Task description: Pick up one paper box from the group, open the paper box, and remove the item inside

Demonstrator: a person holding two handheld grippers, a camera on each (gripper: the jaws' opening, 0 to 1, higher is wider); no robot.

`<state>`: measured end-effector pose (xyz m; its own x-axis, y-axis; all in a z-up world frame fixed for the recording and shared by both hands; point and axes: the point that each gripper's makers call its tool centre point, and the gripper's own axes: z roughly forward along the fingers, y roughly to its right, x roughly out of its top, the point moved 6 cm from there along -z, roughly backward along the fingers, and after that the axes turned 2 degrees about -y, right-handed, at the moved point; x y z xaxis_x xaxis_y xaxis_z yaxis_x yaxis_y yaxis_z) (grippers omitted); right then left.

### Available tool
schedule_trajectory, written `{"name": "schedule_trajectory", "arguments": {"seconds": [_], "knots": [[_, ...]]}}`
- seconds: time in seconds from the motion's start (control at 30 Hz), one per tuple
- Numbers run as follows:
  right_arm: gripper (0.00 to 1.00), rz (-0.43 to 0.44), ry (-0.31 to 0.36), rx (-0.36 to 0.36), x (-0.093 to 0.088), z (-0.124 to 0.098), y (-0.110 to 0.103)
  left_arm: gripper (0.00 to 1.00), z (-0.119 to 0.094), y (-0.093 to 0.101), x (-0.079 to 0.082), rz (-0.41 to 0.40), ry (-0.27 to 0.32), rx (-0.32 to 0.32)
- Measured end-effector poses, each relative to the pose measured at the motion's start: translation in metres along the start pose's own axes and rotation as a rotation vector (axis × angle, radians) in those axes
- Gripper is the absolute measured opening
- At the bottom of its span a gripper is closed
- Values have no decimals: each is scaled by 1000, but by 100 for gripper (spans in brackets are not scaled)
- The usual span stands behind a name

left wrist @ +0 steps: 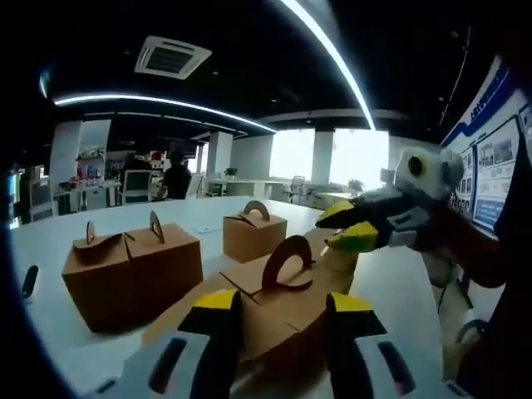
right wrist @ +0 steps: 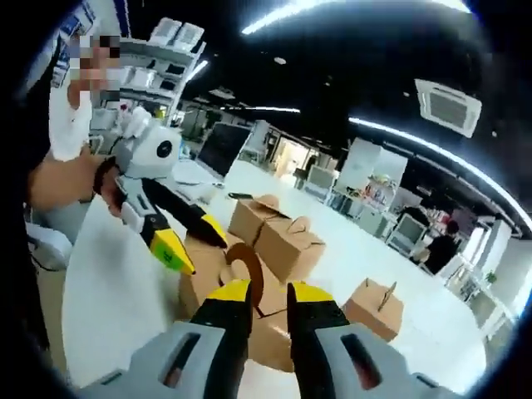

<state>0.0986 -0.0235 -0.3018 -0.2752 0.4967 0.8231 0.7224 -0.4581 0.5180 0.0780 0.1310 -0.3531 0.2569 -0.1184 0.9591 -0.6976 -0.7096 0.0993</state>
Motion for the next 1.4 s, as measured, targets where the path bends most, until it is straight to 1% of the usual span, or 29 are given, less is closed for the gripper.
{"name": "schedule_trajectory", "arguments": {"seconds": [0.13, 0.23, 0.3, 0.33, 0.37, 0.47, 0.5, 0.6, 0.7, 0.8, 1.27, 1.4], "knots": [[18, -270, 5, -100, 14, 5, -11, 43, 0, 0, -1, 11, -3, -1], [17, -438, -11, -112, 18, 10, -25, 43, 0, 0, 0, 13, -5, -1], [17, -517, -42, -80, 15, 15, -35, 43, 0, 0, 0, 15, -6, -2], [17, -562, -59, -79, 13, 18, -39, 43, 0, 0, 0, 15, -7, -2], [17, -593, -64, -86, 14, 18, -40, 43, 1, 1, 0, 15, -6, -1], [17, -738, -90, -120, 14, 21, -43, 43, 1, 1, 0, 12, -6, 0], [17, -774, -96, -120, 14, 23, -45, 43, 1, 1, 0, 14, -7, 0], [17, -769, -108, -109, 11, 28, -47, 43, 1, 1, 0, 20, -8, -2], [18, -779, -129, -134, 11, 30, -42, 43, 0, 1, 0, 24, -13, -10], [18, -751, -146, -139, 10, 32, -37, 43, -1, 2, 0, 33, -20, -18], [18, -751, -133, -170, 12, 29, -35, 42, 0, 3, 0, 44, -20, -25], [16, -760, -124, -182, 15, 27, -35, 42, 0, 3, 0, 46, -20, -24]]}}
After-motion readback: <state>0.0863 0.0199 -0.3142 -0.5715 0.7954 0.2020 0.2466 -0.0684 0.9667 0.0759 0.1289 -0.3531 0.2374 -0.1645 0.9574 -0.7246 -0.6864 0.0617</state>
